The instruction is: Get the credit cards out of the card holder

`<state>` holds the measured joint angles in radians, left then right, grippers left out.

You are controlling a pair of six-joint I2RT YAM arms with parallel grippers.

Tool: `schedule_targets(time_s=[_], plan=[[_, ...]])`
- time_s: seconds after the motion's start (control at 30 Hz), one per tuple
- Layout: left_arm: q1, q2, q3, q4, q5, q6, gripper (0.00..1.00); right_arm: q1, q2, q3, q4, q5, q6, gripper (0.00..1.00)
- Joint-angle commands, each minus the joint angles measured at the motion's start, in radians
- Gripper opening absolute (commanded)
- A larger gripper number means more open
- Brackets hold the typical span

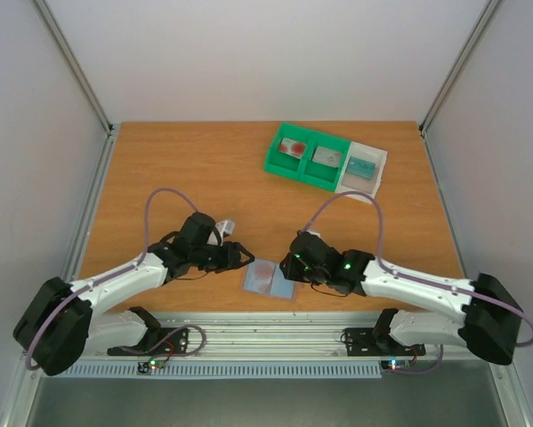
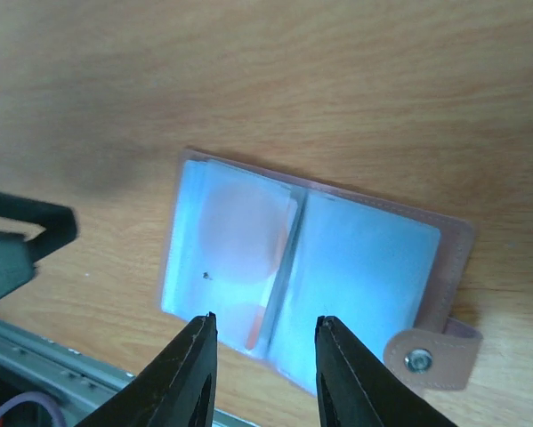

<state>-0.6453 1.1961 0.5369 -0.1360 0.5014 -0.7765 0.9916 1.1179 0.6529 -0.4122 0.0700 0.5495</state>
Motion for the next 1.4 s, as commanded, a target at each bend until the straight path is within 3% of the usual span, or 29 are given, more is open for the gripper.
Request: schedule_targets(time_s=[0.0, 0.33, 0.83, 1.13, 1.37], plan=[[0.041, -0.073, -0.073, -0.011, 0.008, 0.002, 0.53, 0.011, 0.113, 0.053, 0.098, -0.028, 0.038, 0.33], [0.045, -0.146, -0.141, 0.027, 0.054, -0.062, 0.52, 0.015, 0.383, 0.169, 0.138, -0.052, 0.023, 0.33], [0.044, -0.218, -0.171, 0.039, 0.075, -0.096, 0.52, 0.019, 0.519, 0.155, 0.121, -0.037, 0.068, 0.31], [0.044, -0.163, -0.171, 0.163, 0.160, -0.107, 0.53, 0.022, 0.516, 0.057, 0.234, -0.024, 0.059, 0.02], [0.044, -0.041, -0.166, 0.247, 0.177, -0.090, 0.53, 0.022, 0.489, -0.031, 0.349, -0.034, 0.075, 0.01]])
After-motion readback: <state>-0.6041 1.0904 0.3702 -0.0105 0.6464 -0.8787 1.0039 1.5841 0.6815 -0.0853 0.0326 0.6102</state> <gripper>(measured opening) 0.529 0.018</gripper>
